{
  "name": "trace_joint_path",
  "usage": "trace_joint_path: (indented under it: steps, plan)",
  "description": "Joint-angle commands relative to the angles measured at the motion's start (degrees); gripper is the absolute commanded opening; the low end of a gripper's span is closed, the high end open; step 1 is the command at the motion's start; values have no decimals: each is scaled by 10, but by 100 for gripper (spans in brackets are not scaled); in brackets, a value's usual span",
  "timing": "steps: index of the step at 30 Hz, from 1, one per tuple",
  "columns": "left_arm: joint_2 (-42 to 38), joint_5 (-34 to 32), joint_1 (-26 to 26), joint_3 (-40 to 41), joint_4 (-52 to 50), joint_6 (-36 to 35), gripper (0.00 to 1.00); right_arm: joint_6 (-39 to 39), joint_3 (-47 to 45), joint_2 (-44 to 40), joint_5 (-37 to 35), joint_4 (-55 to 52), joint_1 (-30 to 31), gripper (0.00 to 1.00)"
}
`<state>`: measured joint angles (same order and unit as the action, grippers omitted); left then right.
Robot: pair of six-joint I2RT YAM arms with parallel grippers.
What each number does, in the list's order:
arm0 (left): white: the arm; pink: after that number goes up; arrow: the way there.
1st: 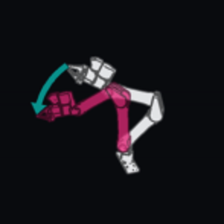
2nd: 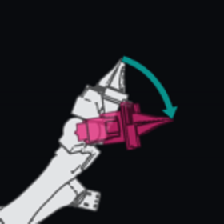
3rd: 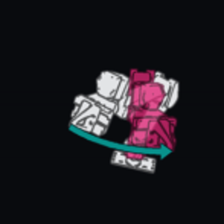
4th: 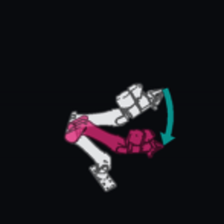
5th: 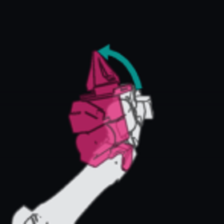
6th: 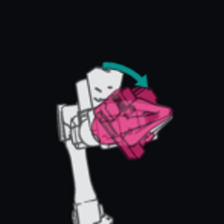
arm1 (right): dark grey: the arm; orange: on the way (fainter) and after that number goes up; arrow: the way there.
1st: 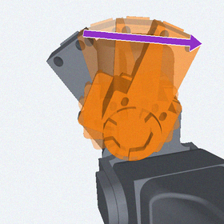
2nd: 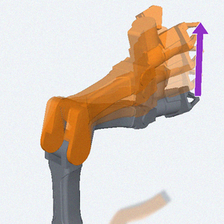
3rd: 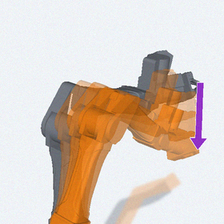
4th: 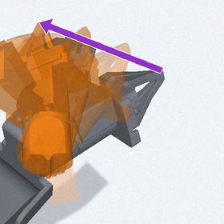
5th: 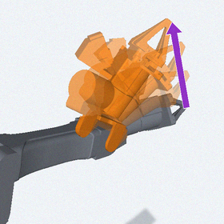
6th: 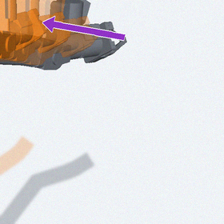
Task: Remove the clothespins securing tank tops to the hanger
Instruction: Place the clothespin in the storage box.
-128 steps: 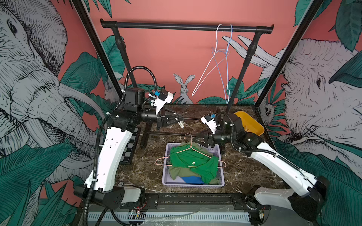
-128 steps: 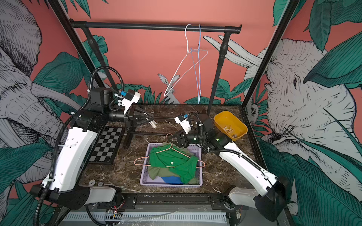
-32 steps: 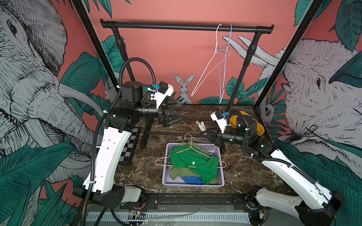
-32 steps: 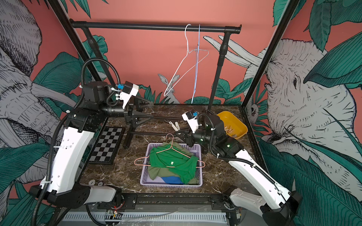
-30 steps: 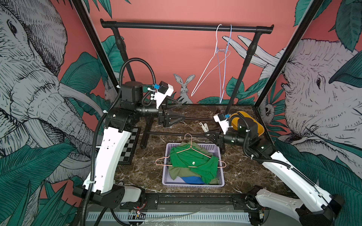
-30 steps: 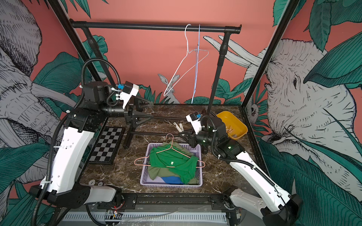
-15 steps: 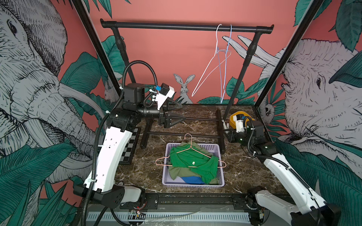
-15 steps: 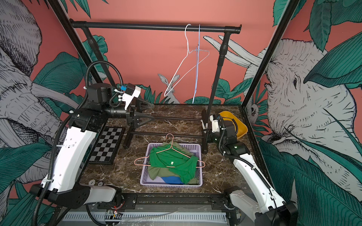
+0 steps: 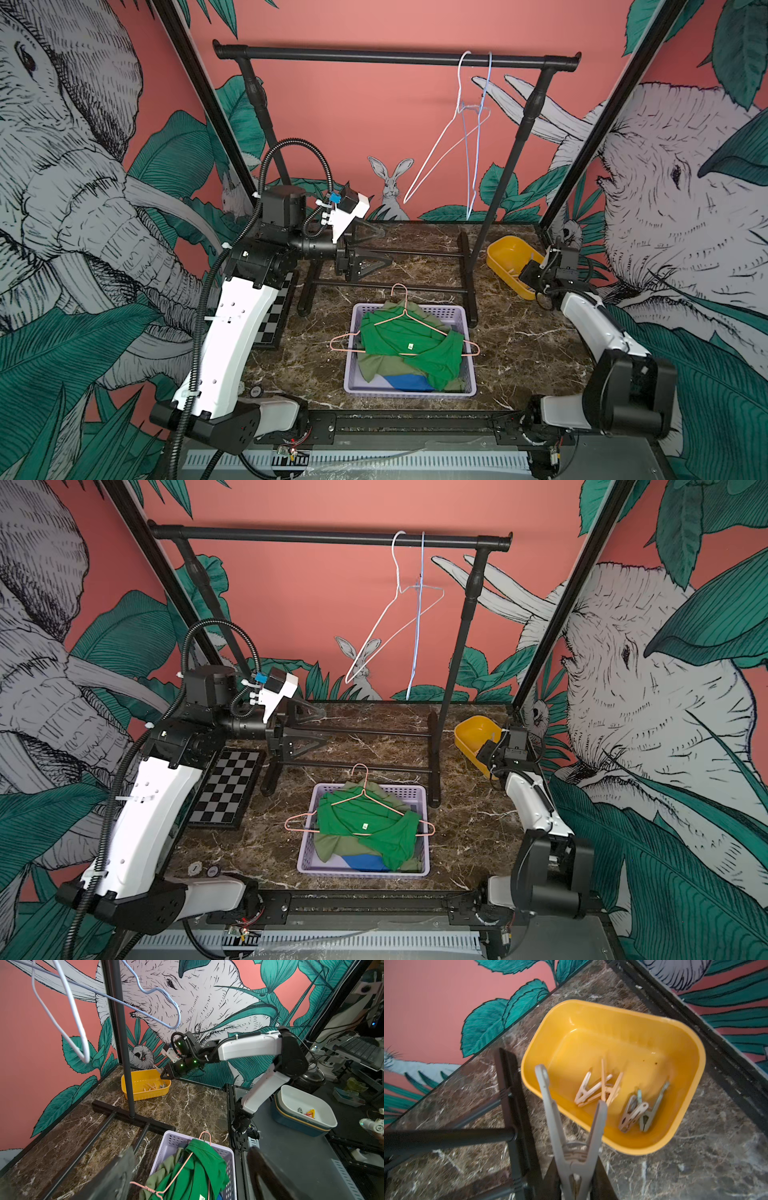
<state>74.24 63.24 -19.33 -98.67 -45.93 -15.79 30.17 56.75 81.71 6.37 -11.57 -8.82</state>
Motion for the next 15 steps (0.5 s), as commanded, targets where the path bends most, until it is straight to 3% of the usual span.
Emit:
trace_joint_path:
  steps: [1, 6, 15]
  plan:
    - [-20, -12, 3, 12, -50, -56, 87, 10, 39, 57, 2, 32, -20, 0]
    - [-27, -15, 2, 17, -82, -86, 88, 7, 68, 141, 3, 26, -42, 0]
    - [-38, -15, 3, 44, -102, -114, 88, -6, 103, 215, 27, 0, -48, 0]
